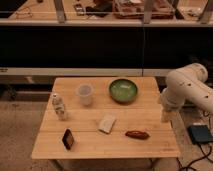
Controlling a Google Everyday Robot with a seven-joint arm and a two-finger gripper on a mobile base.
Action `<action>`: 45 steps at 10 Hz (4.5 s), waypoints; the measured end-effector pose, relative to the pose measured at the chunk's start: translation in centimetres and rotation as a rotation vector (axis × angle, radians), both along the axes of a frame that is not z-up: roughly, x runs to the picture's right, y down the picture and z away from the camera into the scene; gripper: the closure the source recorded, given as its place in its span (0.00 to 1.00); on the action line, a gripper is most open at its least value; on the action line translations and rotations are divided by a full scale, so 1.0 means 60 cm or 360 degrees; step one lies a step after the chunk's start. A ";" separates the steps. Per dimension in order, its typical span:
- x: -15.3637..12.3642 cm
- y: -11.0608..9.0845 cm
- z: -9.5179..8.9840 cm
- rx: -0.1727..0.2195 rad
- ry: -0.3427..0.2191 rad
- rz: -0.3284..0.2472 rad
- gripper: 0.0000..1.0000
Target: Knock the eraser over
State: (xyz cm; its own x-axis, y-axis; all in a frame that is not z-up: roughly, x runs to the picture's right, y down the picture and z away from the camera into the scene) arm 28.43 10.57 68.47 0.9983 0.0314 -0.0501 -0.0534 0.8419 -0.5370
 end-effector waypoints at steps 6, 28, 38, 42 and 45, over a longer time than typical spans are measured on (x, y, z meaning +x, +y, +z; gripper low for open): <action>0.000 0.000 0.000 0.0000 0.0000 0.0000 0.35; -0.225 -0.081 0.002 0.0194 -0.0637 -0.0515 0.35; -0.331 -0.082 -0.028 0.0243 -0.0956 -0.0742 0.35; -0.404 -0.136 -0.006 0.0320 -0.1132 -0.0916 0.35; -0.503 -0.198 0.002 0.0419 -0.1339 -0.1174 0.35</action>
